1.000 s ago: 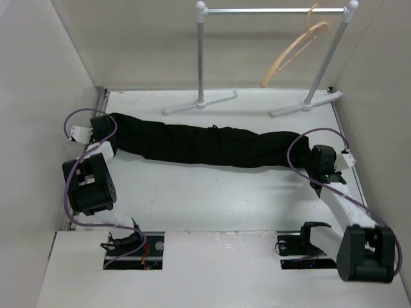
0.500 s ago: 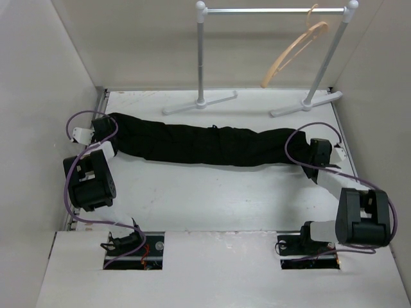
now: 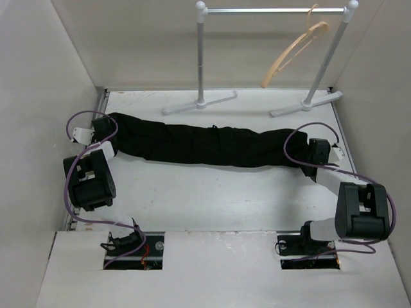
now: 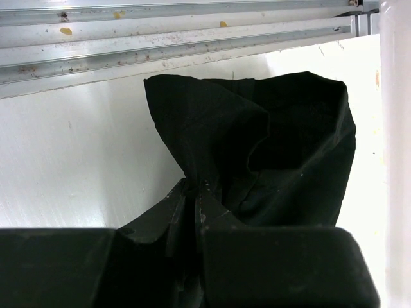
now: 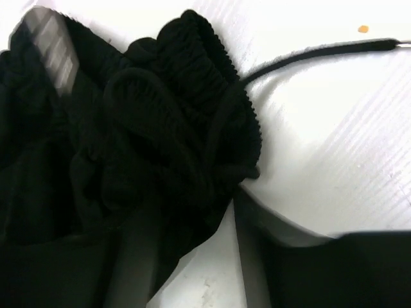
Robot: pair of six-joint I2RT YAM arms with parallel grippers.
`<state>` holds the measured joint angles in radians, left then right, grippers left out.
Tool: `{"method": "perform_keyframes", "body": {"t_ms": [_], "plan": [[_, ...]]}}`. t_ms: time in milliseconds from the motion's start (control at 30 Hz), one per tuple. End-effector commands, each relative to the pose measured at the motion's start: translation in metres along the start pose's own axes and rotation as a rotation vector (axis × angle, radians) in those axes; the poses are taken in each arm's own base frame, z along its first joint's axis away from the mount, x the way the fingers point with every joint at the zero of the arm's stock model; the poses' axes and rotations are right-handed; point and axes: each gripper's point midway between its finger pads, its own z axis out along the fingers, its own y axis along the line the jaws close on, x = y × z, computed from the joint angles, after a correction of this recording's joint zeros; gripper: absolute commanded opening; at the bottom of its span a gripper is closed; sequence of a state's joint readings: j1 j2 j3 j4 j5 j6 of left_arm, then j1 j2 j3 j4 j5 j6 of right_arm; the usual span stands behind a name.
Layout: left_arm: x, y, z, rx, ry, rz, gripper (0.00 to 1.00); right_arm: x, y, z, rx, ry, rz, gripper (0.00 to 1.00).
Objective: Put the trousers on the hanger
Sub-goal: Fold the trousers
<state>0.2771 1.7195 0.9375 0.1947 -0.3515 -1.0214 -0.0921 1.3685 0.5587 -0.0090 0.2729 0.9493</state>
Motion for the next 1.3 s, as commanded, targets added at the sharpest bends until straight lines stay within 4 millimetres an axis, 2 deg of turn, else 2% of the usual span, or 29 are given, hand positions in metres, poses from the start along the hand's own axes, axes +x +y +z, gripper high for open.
{"method": "perform_keyframes", "body": {"t_ms": [0,33,233,333,400,467,600,867,967,1033,1100,1167,1200,1233,1267], "plan": [[-0.014,-0.016,-0.001,0.041,-0.033,-0.025,0.00,-0.024,0.035,0.002,-0.089,-0.062,0.045,0.43],[-0.014,-0.016,-0.001,0.041,-0.033,-0.025,0.00,-0.026,0.036,0.004,-0.087,-0.065,0.047,0.34],[-0.015,-0.012,0.001,0.030,-0.035,-0.027,0.00,-0.054,0.028,0.009,-0.040,-0.143,0.075,0.00],[-0.020,-0.011,0.002,0.028,-0.041,-0.032,0.00,-0.073,0.024,-0.002,-0.046,-0.207,0.104,0.00],[-0.027,-0.016,-0.003,0.038,-0.048,-0.040,0.00,-0.090,0.029,-0.026,-0.099,-0.265,0.126,0.00],[-0.038,-0.031,-0.013,0.070,-0.063,-0.050,0.00,-0.108,0.039,-0.054,-0.160,-0.318,0.132,0.00],[-0.070,-0.060,-0.044,0.118,-0.108,-0.067,0.00,-0.156,0.060,-0.123,-0.261,-0.431,0.169,0.00],[-0.155,-0.096,-0.129,0.238,-0.218,-0.115,0.00,-0.222,0.080,-0.230,-0.435,-0.560,0.273,0.00],[-0.167,-0.095,-0.142,0.240,-0.242,-0.104,0.00,-0.229,0.090,-0.235,-0.455,-0.531,0.270,0.00],[-0.171,-0.096,-0.151,0.255,-0.245,-0.113,0.00,-0.231,0.088,-0.241,-0.469,-0.533,0.282,0.00],[-0.173,-0.095,-0.153,0.247,-0.253,-0.096,0.00,-0.229,0.083,-0.234,-0.454,-0.528,0.292,0.00],[-0.160,-0.084,-0.140,0.211,-0.225,-0.077,0.00,-0.220,0.085,-0.201,-0.400,-0.453,0.268,0.00],[-0.152,-0.076,-0.131,0.185,-0.215,-0.062,0.00,-0.209,0.085,-0.193,-0.392,-0.400,0.249,0.00],[-0.142,-0.066,-0.121,0.157,-0.198,-0.054,0.00,-0.203,0.080,-0.197,-0.401,-0.398,0.252,0.00],[-0.136,-0.057,-0.112,0.137,-0.192,-0.052,0.00,-0.212,0.069,-0.203,-0.397,-0.463,0.277,0.00]]}}
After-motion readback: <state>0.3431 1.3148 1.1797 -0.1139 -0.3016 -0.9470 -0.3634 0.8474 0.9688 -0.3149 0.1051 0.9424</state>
